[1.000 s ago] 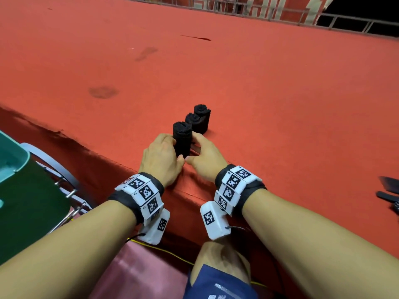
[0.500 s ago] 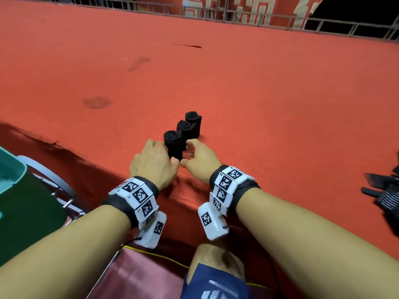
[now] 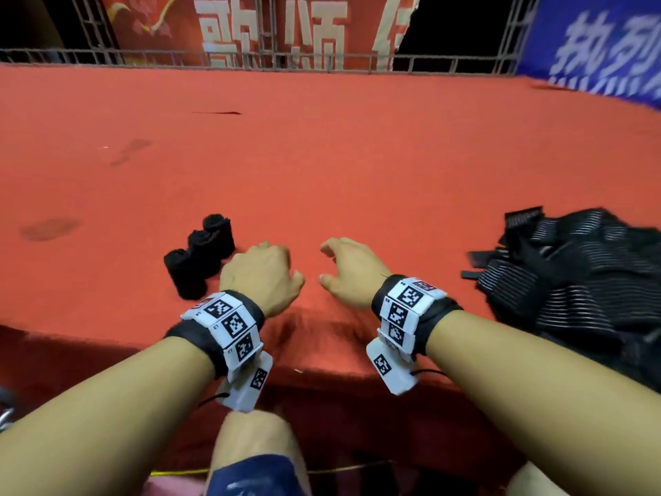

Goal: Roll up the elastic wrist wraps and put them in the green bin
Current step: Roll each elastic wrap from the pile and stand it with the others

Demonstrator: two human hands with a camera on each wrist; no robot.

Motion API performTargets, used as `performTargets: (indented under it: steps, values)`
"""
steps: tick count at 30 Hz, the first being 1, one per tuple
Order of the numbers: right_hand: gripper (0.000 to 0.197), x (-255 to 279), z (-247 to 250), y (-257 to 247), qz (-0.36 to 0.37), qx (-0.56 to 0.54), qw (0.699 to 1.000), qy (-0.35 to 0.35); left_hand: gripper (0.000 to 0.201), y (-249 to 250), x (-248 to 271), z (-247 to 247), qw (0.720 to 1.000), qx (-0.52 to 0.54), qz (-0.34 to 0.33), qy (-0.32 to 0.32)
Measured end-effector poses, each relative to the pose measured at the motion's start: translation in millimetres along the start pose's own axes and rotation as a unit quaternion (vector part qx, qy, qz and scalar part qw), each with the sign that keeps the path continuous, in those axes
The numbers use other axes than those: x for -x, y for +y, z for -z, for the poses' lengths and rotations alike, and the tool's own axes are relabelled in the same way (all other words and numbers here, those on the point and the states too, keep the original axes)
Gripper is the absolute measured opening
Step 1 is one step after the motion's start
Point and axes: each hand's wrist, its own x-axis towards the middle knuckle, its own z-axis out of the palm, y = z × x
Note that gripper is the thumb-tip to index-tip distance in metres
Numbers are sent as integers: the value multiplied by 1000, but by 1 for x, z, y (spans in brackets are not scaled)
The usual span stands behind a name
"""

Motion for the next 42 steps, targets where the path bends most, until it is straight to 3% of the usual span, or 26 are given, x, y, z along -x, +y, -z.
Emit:
performTargets:
  steps: [10, 17, 27, 34, 40, 42]
  values:
    - [44, 114, 94, 129, -161, 47, 980, 108, 32, 184, -11, -9, 982, 55, -177, -35]
    - [43, 182, 120, 181, -267, 77, 952, 126, 46, 269, 1, -34, 955, 175, -220, -95]
    - [44, 225, 114, 199, -305, 50, 943, 125, 61, 317, 4, -69, 957, 221, -148, -112]
    - [41, 228, 112, 192, -288, 25, 947, 142, 33, 322, 0, -74, 965, 214, -112, -106]
    - [45, 212, 104, 183, -259, 4, 957, 130, 69, 318, -3, -76, 966, 192, -141, -97]
    - [47, 207, 103, 182, -259, 14, 958, 125, 71, 319, -4, -77, 965, 189, -150, -105]
